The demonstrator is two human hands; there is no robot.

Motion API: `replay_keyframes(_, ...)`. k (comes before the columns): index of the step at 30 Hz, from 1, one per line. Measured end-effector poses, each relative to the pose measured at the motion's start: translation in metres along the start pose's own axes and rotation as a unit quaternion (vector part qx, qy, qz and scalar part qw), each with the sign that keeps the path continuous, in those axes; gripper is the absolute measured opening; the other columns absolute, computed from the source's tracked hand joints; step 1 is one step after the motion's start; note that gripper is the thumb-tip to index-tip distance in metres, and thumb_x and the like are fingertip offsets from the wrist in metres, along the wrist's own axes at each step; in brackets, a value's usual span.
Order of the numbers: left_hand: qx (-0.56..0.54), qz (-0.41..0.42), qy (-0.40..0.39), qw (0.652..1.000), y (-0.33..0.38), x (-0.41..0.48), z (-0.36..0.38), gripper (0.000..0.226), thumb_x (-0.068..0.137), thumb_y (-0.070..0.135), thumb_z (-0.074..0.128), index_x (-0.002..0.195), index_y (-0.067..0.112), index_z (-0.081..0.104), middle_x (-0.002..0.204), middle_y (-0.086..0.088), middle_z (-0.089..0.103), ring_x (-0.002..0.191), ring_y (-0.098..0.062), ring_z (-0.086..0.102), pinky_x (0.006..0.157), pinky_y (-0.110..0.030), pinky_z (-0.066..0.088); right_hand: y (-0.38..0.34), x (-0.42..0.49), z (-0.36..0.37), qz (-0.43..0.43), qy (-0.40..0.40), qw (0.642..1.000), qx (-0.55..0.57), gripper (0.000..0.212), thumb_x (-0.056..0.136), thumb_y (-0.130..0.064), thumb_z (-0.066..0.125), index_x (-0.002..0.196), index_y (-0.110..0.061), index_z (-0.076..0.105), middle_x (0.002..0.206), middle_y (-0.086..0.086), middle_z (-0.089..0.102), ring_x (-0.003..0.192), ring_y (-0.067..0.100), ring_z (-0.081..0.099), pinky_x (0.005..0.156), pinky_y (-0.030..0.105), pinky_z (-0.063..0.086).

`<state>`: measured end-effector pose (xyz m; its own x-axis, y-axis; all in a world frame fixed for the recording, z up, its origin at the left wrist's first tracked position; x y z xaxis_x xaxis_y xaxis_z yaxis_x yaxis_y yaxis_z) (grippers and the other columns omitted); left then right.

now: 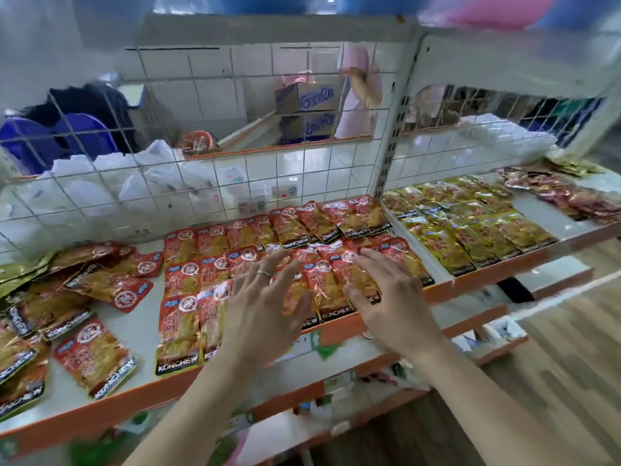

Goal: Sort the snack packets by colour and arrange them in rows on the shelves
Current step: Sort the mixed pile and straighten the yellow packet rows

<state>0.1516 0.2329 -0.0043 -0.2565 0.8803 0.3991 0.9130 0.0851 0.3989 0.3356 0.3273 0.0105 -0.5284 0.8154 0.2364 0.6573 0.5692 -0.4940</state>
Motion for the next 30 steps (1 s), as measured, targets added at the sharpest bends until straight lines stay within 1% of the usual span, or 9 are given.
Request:
replay_keyframes(2,0.006,0.020,-0.002,1.000,0.023,0.007,0.012,0.056,0.091,0.057,0.045,0.136,0.025,0.059,0.145,-0.002,0.053,0.130,-0.026,0.050,0.102,-0.049,0.043,0.022,-0.005,-0.015,0.008,0.007,1.000,0.008,0.054,0.094,-0.046,0.059,0.144,-0.028,0.047,0.153,-0.009,0.039,0.143,0.010,0.028,0.119,0.042,0.023)
replay_keyframes(5,-0.005,0.032,-0.015,0.999,0.064,0.019,0.038,0.058,0.091,0.057,0.044,0.138,0.024,0.057,0.146,-0.001,0.051,0.131,-0.026,0.048,0.102,-0.050,0.042,0.062,-0.017,-0.044,0.012,0.014,1.000,0.019,0.055,0.093,-0.051,0.056,0.143,-0.029,0.048,0.152,-0.008,0.041,0.144,0.011,0.028,0.119,0.044,0.026)
replay_keyframes(7,-0.007,0.042,-0.027,0.999,0.100,0.027,0.060,0.060,0.092,0.058,0.043,0.139,0.025,0.056,0.147,-0.001,0.050,0.132,-0.027,0.047,0.102,-0.050,0.042,0.094,-0.028,-0.068,0.020,0.028,0.999,0.009,0.058,0.090,-0.057,0.048,0.140,-0.028,0.051,0.151,-0.008,0.043,0.143,0.012,0.031,0.117,0.045,0.029)
replay_keyframes(13,-0.013,0.099,-0.043,0.994,0.218,0.049,0.124,0.052,0.092,0.053,0.045,0.134,0.025,0.058,0.145,-0.001,0.051,0.129,-0.028,0.051,0.103,-0.048,0.041,0.204,-0.059,-0.145,0.065,0.060,0.996,-0.017,0.064,0.088,-0.061,0.043,0.144,-0.029,0.048,0.154,-0.011,0.038,0.145,0.015,0.029,0.118,0.045,0.026)
replay_keyframes(16,-0.030,0.129,-0.044,0.990,0.274,0.061,0.153,0.054,0.093,0.055,0.044,0.135,0.024,0.058,0.146,-0.002,0.050,0.130,-0.030,0.050,0.104,-0.049,0.042,0.253,-0.075,-0.185,0.087,0.088,0.992,-0.022,0.069,0.087,-0.066,0.038,0.142,-0.027,0.051,0.151,-0.009,0.043,0.142,0.015,0.034,0.117,0.037,0.023)
replay_keyframes(19,-0.040,0.147,-0.042,0.987,0.328,0.076,0.176,0.055,0.092,0.057,0.042,0.136,0.027,0.057,0.147,0.001,0.049,0.131,-0.030,0.049,0.103,-0.049,0.041,0.294,-0.091,-0.222,0.097,0.110,0.988,-0.037,0.068,0.089,-0.067,0.038,0.140,-0.024,0.053,0.149,-0.004,0.047,0.140,0.021,0.039,0.115,0.048,0.030)
replay_keyframes(25,-0.083,0.184,-0.060,0.977,0.407,0.095,0.205,0.051,0.090,0.057,0.043,0.136,0.035,0.049,0.150,0.004,0.047,0.134,-0.025,0.046,0.104,-0.047,0.038,0.355,-0.116,-0.272,0.140,0.137,0.978,-0.073,0.069,0.087,-0.069,0.031,0.141,-0.029,0.049,0.153,-0.012,0.039,0.143,0.012,0.027,0.106,0.036,0.021)
replay_keyframes(28,-0.079,0.200,-0.078,0.974,0.427,0.105,0.224,0.057,0.090,0.060,0.039,0.136,0.031,0.055,0.152,0.008,0.042,0.138,-0.018,0.039,0.106,-0.043,0.035,0.379,-0.120,-0.287,0.160,0.149,0.972,-0.080,0.071,0.086,-0.070,0.030,0.143,-0.030,0.047,0.154,-0.012,0.037,0.143,0.010,0.023,0.108,0.039,0.021)
replay_keyframes(30,-0.082,0.209,-0.080,0.971,0.439,0.113,0.238,0.057,0.091,0.060,0.040,0.135,0.029,0.057,0.151,0.006,0.044,0.137,-0.017,0.036,0.105,-0.044,0.036,0.393,-0.121,-0.291,0.177,0.149,0.970,-0.079,0.071,0.086,-0.070,0.030,0.144,-0.033,0.045,0.155,-0.013,0.036,0.144,0.009,0.022,0.108,0.035,0.018)
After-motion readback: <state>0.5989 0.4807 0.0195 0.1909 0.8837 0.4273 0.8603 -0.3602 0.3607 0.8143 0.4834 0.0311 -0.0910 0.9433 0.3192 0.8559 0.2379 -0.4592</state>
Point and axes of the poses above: each hand's wrist, its own x-axis towards the middle knuckle, its own z-axis out of the palm, y = z × x, the point moved 3 cm from there along x, towards the middle knuckle
